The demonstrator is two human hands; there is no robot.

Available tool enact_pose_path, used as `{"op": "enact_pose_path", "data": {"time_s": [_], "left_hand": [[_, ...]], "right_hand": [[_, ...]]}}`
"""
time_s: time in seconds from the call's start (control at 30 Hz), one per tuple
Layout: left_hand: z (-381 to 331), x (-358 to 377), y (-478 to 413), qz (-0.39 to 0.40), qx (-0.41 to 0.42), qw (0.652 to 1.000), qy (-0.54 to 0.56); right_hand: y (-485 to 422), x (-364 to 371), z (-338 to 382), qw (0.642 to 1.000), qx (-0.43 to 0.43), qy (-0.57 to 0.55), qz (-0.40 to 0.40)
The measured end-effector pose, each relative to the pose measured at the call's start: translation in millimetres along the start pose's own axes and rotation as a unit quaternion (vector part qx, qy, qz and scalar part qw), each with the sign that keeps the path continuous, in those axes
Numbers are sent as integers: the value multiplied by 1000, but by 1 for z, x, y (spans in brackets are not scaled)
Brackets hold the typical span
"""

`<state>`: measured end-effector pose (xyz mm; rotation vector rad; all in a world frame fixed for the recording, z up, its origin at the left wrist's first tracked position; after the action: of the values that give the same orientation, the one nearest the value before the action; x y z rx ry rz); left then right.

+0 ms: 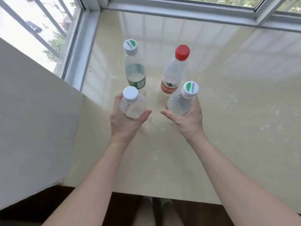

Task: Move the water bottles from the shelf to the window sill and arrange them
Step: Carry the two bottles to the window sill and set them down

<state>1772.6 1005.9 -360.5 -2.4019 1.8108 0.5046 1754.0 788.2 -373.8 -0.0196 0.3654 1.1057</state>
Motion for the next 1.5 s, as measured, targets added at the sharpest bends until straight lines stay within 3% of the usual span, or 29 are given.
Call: {"op": "enact_pose_path", "data": {"time_s": [0.23,0.67,1.1,1.27,1.4,1.5], "left_hand": [[13,3,-3,36,24,998,-47],[45,-8,-15,67,5,991,-114],[49,-6,-24,88,16,983,-163],[39,-23,-16,135,19,948,-288],[15,-56,-7,164,32,888,-428],[-34,-78,-3,173,108,836,-509]], "right_hand": [[-3,9,-2,999,-25,16,11],[7,11,-34,994,22,96,49],[10,18,-41,990,55,107,74],[13,-2,-48,963,59,229,130],[19,-39,-20,898,30,397,188],[23,-65,26,867,-38,459,192]]}}
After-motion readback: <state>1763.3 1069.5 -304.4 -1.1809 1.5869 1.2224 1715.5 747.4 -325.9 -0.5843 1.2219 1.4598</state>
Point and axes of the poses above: each hand's wrist, its own y-axis away from the middle knuckle, its own x-axis out of the palm, z = x × y, the point moved 6 cm from there along -y, towards the middle knuckle, and after that the axes turned 6 degrees about -z, right-handed, at the moved point
